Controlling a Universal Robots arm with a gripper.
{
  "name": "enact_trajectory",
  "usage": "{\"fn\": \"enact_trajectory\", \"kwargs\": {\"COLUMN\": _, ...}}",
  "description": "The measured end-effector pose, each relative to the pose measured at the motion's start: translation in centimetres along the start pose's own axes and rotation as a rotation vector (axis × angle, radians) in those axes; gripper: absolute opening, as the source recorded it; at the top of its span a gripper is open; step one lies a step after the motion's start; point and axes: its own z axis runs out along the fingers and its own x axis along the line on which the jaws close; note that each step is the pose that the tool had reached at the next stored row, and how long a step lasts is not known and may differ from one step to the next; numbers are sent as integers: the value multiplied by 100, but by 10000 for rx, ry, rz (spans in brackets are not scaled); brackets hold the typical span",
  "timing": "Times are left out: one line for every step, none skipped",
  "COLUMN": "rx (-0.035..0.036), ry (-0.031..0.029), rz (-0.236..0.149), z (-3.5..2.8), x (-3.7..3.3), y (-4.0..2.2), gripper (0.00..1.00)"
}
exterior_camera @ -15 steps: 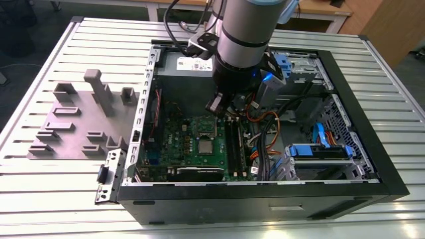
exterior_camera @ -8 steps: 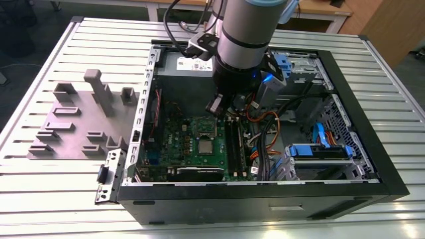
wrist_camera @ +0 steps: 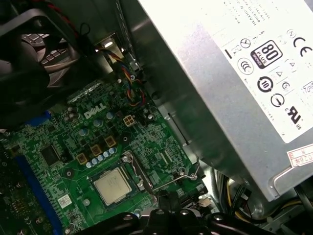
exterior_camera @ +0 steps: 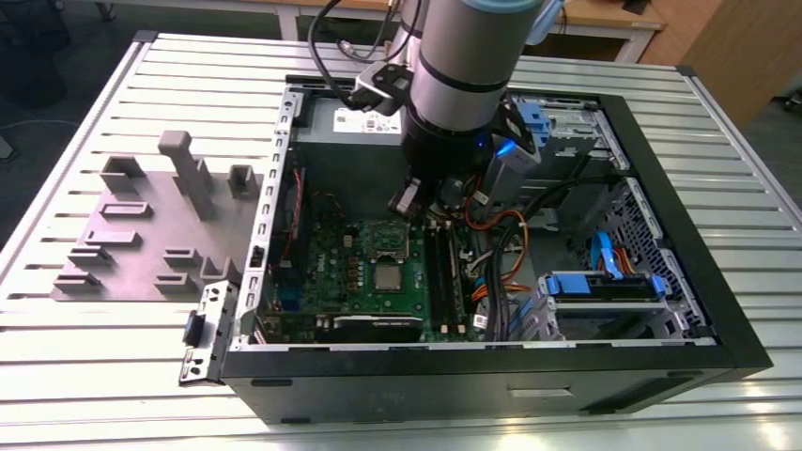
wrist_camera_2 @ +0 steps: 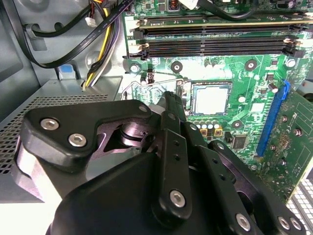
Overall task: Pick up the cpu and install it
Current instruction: 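Close the cpu cover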
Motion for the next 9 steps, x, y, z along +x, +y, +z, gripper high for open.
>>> {"fn": "enact_trajectory", "kwargs": {"rx": 0, "ry": 0, "rz": 0, "z": 0, "x": 2, "y": -1, "gripper": 11}}
{"fn": "enact_trajectory", "kwargs": {"rx": -1, "ry": 0, "rz": 0, "z": 0, "x": 4, "y": -3, "gripper": 11}}
{"fn": "enact_trajectory", "kwargs": {"rx": 0, "ry": 0, "rz": 0, "z": 0, "x": 6, "y": -4, "gripper": 11}}
{"fn": "enact_trajectory", "kwargs": {"rx": 0, "ry": 0, "rz": 0, "z": 0, "x": 9, "y": -6, "gripper": 11}}
{"fn": "enact_trajectory", "kwargs": {"rx": 0, "ry": -1, "rz": 0, "z": 0, "x": 11, "y": -7, "gripper": 11}}
{"fn": "enact_trajectory", "kwargs": {"rx": 0, "ry": 0, "rz": 0, "z": -1, "x": 14, "y": -9, "gripper": 11}}
{"fn": "enact_trajectory", "kwargs": {"rx": 0, "ry": 0, "rz": 0, "z": -1, "x": 20, "y": -13, "gripper": 11}}
{"fn": "enact_trajectory", "kwargs": {"rx": 0, "ry": 0, "rz": 0, "z": -1, "x": 23, "y": -15, "gripper": 11}}
{"fn": "enact_trajectory", "kwargs": {"rx": 0, "ry": 0, "rz": 0, "z": -1, "x": 25, "y": -16, "gripper": 11}}
